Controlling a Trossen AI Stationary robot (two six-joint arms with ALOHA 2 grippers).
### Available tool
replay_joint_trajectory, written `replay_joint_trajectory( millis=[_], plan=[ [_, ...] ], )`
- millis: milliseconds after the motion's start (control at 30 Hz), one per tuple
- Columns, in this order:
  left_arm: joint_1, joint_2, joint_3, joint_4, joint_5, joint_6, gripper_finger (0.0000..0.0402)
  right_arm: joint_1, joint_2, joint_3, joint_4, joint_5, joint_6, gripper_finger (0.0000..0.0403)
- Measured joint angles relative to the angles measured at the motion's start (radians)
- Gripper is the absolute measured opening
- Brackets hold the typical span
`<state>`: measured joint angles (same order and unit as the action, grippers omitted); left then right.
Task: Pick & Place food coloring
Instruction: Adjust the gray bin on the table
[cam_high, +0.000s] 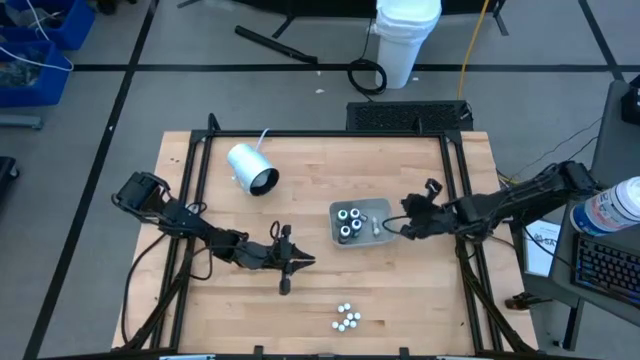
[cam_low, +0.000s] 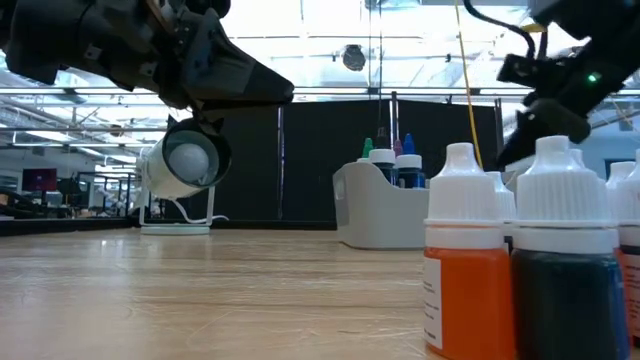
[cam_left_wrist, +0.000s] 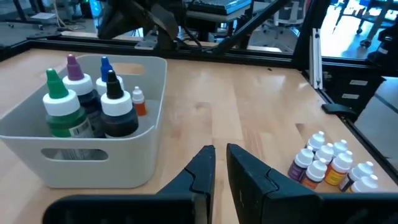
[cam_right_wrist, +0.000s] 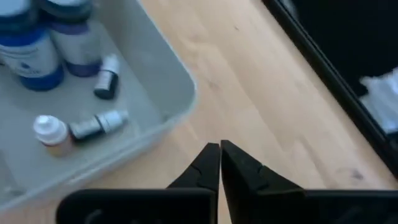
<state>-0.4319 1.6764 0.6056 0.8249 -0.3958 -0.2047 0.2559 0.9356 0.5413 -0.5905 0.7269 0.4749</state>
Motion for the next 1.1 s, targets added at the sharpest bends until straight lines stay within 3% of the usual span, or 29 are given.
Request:
replay_joint_trajectory(
  millis=[133,467,867,967,1100],
  plan=[
    [0.000,0.000,0.000,0.000,-0.001,0.000,0.0047,0.026,0.004,-0.063,0.038,-0.003,0.095,0.0007],
    [0.000,0.000,0.000,-0.005,-0.002,-0.014,0.0047,0.028,0.008,-0.322,0.572,-0.194,0.013,0.0001],
    [-0.017,0.000,0.003,-0.014,0.066,-0.117,0.0047,0.044,0.008,-0.357,0.728,-0.315,-0.043,0.0001],
    [-0.049,0.000,0.050,-0.106,0.081,-0.127,0.0047,0.053,0.012,-0.357,0.731,-0.325,-0.058,0.0001],
    [-0.101,0.003,0.215,-0.381,0.080,-0.140,0.0047,0.054,0.012,-0.357,0.729,-0.333,-0.060,0.0000]
  ],
)
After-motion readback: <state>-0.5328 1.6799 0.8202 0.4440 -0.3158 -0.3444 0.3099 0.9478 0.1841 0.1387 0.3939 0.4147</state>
